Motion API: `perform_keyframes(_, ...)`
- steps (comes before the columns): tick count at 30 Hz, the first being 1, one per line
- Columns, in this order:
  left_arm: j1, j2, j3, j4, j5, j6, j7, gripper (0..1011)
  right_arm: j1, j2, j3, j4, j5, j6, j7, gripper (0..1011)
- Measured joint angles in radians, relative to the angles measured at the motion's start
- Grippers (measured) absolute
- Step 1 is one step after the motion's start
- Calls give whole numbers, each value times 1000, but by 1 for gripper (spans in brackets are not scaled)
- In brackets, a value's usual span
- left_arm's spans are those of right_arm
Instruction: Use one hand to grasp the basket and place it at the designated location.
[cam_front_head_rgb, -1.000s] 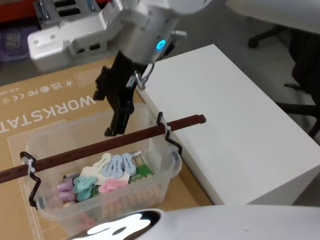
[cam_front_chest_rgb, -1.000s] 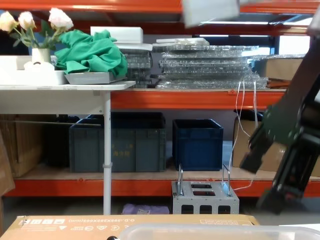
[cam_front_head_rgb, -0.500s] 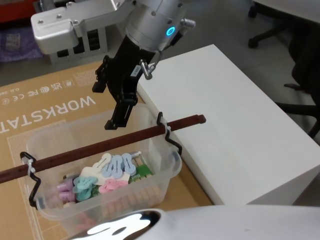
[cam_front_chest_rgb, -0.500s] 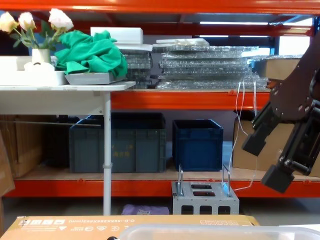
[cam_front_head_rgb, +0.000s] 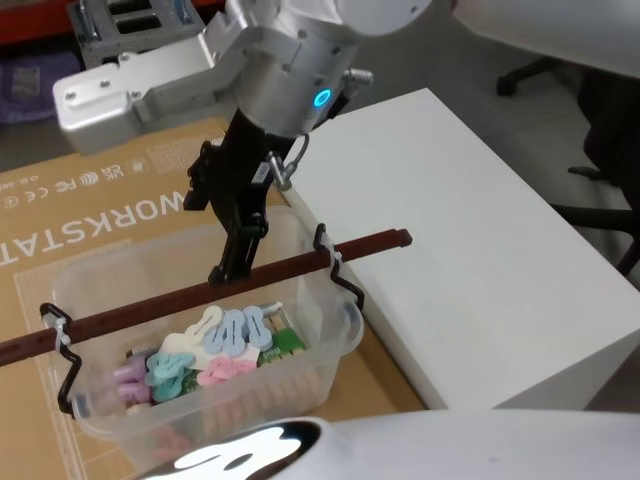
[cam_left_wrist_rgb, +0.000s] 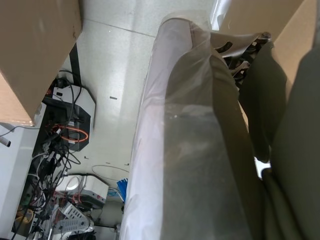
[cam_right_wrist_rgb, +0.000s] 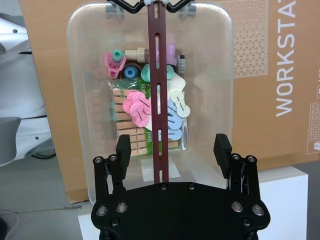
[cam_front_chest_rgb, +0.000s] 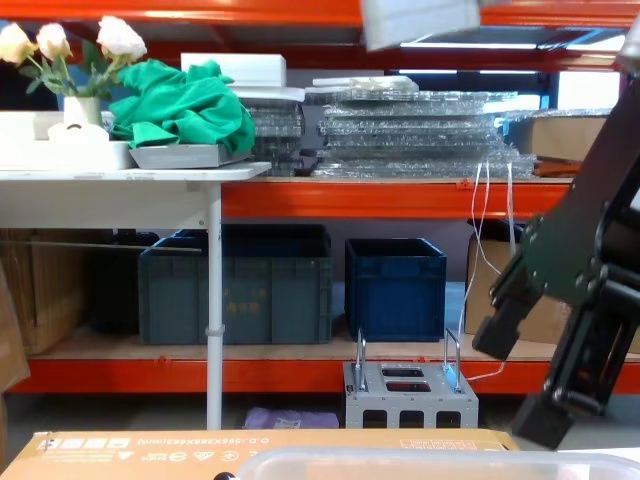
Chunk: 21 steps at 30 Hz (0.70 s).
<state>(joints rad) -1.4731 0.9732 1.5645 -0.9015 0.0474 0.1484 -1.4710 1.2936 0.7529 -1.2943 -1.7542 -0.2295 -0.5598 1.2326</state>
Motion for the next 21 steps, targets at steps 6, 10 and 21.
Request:
perform_keyframes(6, 0, 0, 0, 0, 0, 0, 0, 0, -7, -28, -31, 8, -37, 18, 7, 1000)
perform_keyframes(10, 0, 0, 0, 0, 0, 0, 0, 0, -10, -42, -49, 14, -56, 27, 9, 1001)
perform_keyframes(21, 0, 0, 0, 0, 0, 0, 0, 0, -17, -81, -102, 32, -109, 50, 12, 1000)
